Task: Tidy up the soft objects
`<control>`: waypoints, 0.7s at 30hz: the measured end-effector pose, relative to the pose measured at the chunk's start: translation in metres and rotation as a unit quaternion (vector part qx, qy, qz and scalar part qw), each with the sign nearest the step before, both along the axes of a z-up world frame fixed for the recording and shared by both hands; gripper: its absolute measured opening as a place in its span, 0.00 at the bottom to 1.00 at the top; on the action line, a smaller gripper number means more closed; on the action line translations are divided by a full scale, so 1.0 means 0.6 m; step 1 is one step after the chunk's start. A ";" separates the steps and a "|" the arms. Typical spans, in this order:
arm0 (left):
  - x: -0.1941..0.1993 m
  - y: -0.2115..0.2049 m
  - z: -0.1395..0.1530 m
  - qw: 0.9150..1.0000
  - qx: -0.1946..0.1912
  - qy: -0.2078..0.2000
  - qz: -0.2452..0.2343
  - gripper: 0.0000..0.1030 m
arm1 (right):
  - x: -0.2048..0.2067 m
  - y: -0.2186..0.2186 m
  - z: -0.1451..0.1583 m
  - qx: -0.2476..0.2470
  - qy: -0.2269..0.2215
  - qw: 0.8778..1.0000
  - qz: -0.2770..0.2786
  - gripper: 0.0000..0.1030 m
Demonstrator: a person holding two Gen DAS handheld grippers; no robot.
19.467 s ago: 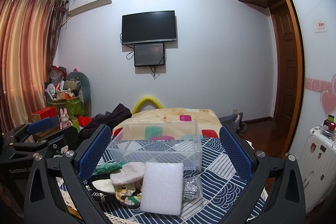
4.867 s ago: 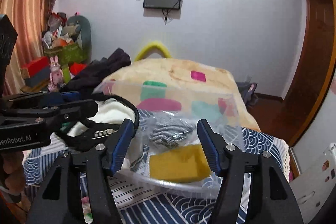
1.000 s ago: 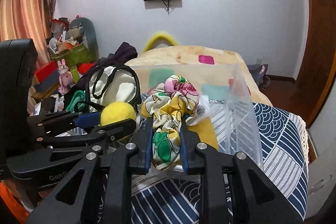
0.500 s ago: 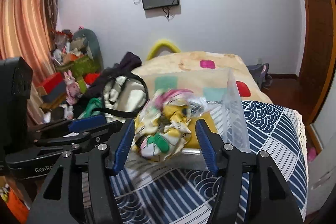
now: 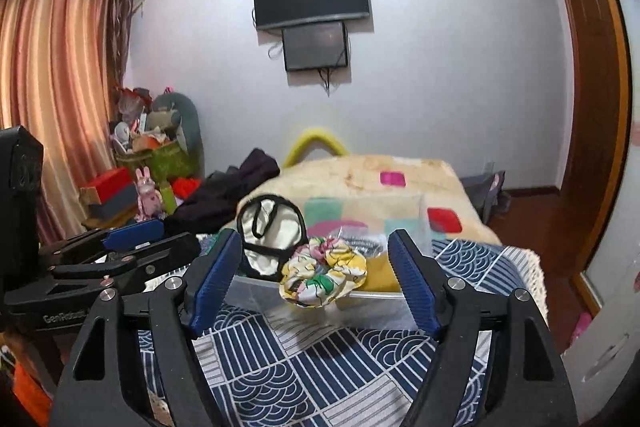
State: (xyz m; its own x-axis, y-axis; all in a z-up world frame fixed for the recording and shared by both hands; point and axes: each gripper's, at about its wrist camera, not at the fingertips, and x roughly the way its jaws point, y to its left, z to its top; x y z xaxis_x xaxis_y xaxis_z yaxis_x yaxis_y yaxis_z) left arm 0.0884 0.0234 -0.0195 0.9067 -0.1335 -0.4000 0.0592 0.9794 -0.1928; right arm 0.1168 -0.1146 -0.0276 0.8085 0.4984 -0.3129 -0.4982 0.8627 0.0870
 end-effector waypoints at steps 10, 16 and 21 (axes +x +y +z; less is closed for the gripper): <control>-0.076 -0.013 0.034 0.996 0.042 -0.062 0.038 0.94 | -0.041 -0.015 0.008 0.003 -0.029 0.999 -0.019 0.85; -0.091 -0.017 0.039 0.995 0.047 -0.073 0.042 0.98 | -0.051 -0.019 0.008 0.005 -0.038 0.999 -0.035 0.96; -0.097 -0.018 0.039 0.995 0.051 -0.078 0.042 0.98 | -0.058 -0.020 0.012 0.010 -0.042 0.999 -0.033 0.97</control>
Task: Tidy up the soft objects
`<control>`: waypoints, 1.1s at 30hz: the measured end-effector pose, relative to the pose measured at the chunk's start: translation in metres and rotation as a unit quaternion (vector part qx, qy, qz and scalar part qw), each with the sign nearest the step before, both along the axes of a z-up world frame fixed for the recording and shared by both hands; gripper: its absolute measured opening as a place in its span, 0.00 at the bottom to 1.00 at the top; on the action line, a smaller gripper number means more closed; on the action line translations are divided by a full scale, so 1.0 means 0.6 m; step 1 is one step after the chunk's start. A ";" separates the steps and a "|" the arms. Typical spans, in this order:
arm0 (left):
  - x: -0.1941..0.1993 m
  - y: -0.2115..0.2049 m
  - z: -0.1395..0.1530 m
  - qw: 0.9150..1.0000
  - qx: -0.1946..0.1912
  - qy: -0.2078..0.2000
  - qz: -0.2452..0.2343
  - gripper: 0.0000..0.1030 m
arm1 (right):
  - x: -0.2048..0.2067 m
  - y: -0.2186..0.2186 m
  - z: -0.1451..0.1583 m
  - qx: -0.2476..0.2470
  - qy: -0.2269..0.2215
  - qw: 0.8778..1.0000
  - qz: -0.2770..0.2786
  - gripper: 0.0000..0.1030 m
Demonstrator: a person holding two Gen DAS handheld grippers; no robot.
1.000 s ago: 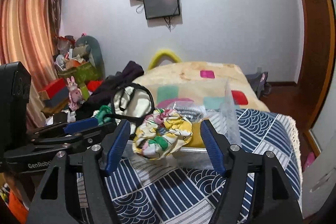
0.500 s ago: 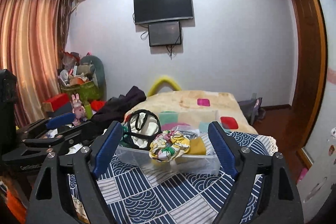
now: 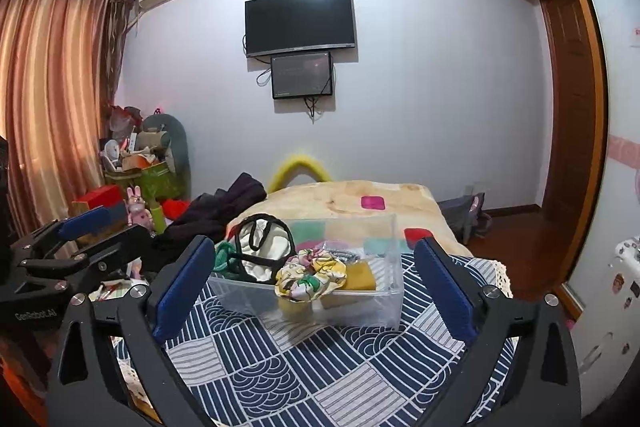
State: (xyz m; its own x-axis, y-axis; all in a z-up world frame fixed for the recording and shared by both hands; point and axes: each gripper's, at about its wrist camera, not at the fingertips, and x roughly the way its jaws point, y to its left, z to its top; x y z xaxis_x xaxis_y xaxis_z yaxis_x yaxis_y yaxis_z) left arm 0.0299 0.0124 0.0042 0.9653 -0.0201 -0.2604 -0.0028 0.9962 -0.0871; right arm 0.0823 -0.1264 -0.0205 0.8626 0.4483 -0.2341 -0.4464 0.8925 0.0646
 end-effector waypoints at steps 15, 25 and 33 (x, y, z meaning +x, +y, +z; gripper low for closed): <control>0.000 -0.003 -0.002 1.000 0.000 0.000 0.004 0.98 | -0.006 0.001 -0.001 0.004 -0.001 1.000 0.000 0.97; -0.009 -0.003 0.000 1.000 0.001 -0.006 0.004 0.98 | -0.014 0.001 0.002 0.004 -0.006 1.000 0.001 0.97; -0.016 -0.004 0.002 1.000 0.002 -0.010 0.005 0.99 | -0.015 0.002 0.002 0.004 -0.006 1.000 0.002 0.97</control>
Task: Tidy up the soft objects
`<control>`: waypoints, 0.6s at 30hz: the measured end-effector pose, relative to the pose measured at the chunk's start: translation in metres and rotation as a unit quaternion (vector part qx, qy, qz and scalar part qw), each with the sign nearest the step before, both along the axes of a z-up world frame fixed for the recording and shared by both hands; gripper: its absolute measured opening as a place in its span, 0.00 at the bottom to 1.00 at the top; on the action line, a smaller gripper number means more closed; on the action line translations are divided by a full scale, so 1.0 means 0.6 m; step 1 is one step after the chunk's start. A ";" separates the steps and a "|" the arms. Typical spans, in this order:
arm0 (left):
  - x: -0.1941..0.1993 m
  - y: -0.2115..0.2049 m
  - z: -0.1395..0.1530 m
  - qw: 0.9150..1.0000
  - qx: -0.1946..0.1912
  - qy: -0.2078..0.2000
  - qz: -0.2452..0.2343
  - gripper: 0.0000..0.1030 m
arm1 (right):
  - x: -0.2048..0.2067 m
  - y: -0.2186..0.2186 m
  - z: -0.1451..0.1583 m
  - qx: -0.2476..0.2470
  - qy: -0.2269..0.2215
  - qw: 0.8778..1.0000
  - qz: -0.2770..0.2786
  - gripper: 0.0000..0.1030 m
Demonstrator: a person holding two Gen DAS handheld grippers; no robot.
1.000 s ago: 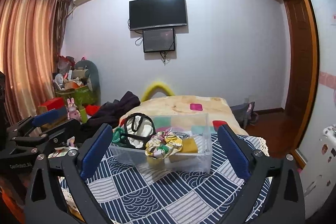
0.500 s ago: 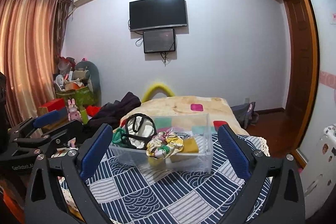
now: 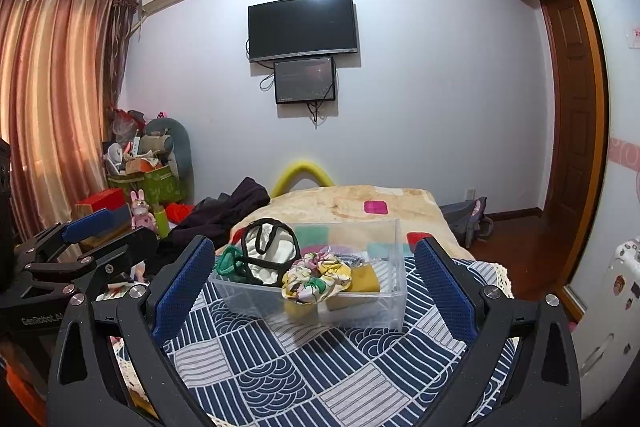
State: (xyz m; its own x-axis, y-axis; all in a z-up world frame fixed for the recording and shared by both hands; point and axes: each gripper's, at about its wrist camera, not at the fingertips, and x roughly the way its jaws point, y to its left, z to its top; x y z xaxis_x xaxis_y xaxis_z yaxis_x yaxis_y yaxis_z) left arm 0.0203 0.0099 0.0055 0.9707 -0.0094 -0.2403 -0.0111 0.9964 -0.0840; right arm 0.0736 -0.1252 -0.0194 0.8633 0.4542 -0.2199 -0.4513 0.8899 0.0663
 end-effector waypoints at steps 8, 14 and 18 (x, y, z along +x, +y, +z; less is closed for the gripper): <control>-0.003 -0.003 0.004 1.000 0.011 -0.011 0.014 0.99 | 0.002 0.000 0.000 0.000 0.002 1.000 0.001 0.97; -0.007 -0.015 0.004 1.000 0.022 -0.016 0.011 0.98 | 0.002 -0.003 0.000 0.004 0.005 1.000 -0.001 0.97; -0.007 -0.015 0.004 1.000 0.016 -0.012 0.005 0.98 | -0.001 -0.002 0.000 0.005 0.005 1.000 -0.002 0.97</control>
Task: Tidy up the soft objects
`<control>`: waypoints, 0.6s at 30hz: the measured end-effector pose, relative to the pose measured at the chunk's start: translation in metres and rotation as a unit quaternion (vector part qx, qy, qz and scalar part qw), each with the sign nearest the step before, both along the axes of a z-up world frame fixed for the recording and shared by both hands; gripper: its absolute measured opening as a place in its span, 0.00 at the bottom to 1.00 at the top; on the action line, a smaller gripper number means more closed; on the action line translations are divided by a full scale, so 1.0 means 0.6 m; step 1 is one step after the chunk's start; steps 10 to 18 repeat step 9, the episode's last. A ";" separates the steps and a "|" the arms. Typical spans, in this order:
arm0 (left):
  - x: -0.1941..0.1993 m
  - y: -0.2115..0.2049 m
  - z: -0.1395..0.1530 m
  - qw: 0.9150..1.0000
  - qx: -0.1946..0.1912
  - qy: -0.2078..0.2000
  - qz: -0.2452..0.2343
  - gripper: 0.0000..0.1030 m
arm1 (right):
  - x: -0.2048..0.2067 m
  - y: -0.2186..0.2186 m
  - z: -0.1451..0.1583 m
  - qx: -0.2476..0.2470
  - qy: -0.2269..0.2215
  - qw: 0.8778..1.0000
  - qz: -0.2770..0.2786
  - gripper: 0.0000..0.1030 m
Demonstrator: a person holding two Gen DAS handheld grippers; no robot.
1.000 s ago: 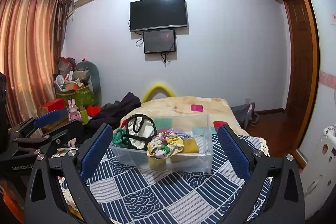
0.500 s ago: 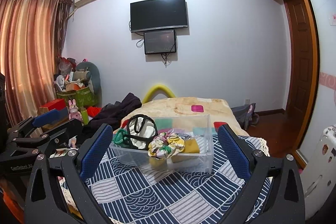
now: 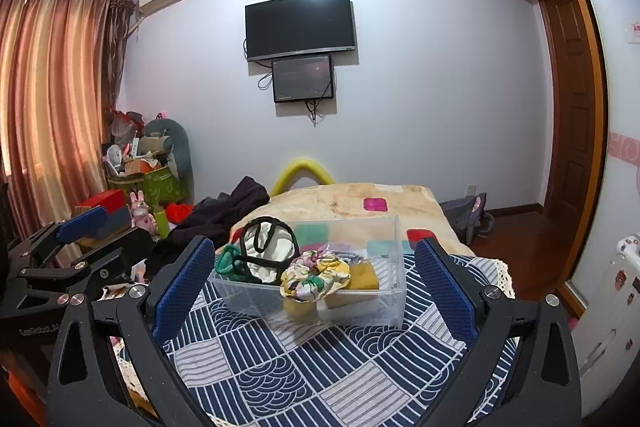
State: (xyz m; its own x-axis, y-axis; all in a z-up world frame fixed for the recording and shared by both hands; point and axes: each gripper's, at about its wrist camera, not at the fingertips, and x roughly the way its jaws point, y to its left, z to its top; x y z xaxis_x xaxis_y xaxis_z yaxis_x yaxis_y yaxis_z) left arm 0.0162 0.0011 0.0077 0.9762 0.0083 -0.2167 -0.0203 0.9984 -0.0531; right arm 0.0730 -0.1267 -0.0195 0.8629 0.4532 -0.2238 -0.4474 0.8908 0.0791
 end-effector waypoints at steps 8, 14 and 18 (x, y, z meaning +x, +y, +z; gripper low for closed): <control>0.001 0.004 -0.001 1.000 -0.012 -0.001 -0.008 0.98 | 0.000 0.000 0.000 -0.001 -0.001 1.000 -0.001 0.97; 0.001 0.004 -0.001 1.000 -0.013 0.000 -0.009 0.98 | 0.001 -0.001 -0.001 0.000 0.000 1.000 -0.001 0.97; 0.001 0.004 -0.001 1.000 -0.013 0.000 -0.009 0.98 | 0.001 -0.001 -0.001 0.000 0.000 1.000 -0.001 0.97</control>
